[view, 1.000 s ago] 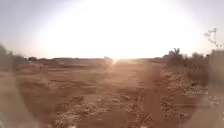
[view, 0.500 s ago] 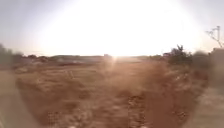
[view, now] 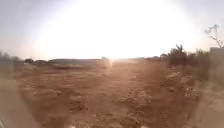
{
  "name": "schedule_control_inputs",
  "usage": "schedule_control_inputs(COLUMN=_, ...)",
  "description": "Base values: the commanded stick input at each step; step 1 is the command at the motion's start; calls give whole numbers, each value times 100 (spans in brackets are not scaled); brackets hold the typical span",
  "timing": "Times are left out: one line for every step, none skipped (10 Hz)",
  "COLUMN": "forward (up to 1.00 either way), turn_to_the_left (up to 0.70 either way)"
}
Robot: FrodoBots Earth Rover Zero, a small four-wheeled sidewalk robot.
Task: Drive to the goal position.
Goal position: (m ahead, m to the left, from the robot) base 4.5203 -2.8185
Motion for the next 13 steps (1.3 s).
schedule_control_inputs(forward=70, turn_to_the_left=-34)
schedule_control_inputs(forward=70, turn_to_the_left=-34)
schedule_control_inputs(forward=70, turn_to_the_left=-30)
schedule_control_inputs(forward=70, turn_to_the_left=0)
schedule_control_inputs(forward=70, turn_to_the_left=0)
schedule_control_inputs(forward=70, turn_to_the_left=0)
schedule_control_inputs(forward=70, turn_to_the_left=0)
schedule_control_inputs(forward=70, turn_to_the_left=0)
schedule_control_inputs(forward=70, turn_to_the_left=0)
schedule_control_inputs(forward=70, turn_to_the_left=0)
schedule_control_inputs(forward=70, turn_to_the_left=0)
schedule_control_inputs(forward=70, turn_to_the_left=0)
schedule_control_inputs(forward=70, turn_to_the_left=0)
